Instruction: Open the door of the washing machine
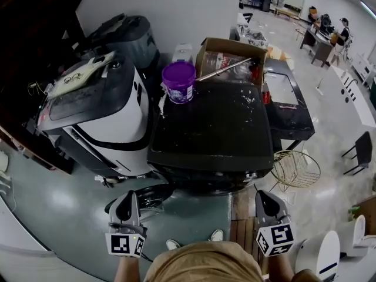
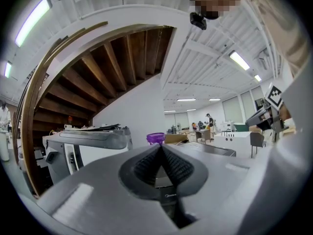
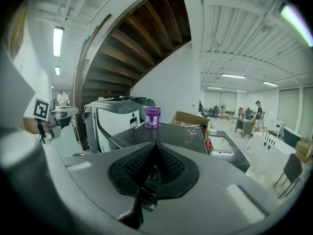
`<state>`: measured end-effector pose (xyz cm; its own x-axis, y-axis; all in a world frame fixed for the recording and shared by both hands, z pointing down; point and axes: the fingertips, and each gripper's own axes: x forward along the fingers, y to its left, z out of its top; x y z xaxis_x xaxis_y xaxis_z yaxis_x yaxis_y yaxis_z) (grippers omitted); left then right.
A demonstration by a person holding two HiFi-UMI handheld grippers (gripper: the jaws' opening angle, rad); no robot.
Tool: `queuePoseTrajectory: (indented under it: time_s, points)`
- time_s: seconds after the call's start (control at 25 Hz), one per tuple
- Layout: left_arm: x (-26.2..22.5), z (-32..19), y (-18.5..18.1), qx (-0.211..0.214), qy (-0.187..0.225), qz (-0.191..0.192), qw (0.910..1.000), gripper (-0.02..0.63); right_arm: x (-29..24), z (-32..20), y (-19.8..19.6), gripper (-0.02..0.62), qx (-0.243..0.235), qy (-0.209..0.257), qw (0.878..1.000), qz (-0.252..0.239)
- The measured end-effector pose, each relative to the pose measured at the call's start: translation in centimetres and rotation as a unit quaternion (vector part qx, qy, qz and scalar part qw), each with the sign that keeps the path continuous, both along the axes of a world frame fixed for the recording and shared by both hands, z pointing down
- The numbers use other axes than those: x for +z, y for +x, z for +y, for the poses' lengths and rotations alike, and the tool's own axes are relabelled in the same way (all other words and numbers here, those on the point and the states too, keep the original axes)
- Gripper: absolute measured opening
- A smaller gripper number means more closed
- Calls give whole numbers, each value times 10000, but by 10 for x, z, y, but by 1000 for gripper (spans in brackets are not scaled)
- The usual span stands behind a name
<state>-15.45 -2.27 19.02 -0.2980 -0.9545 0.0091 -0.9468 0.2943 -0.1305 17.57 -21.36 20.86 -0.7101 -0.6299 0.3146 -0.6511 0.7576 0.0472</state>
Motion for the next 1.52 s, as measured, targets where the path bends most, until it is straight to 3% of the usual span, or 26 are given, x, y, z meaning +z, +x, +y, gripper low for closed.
queuePoseTrajectory:
  time_s: [0.4,1.52]
  points:
    - [-5,-6,11,61,99,-27,9999,60,-12,-4,2,5,25,133,9998,-152]
    - [5,41,14,-139,-95,54,9998,60,-5,29,-12,5,-254,70,9996,-53]
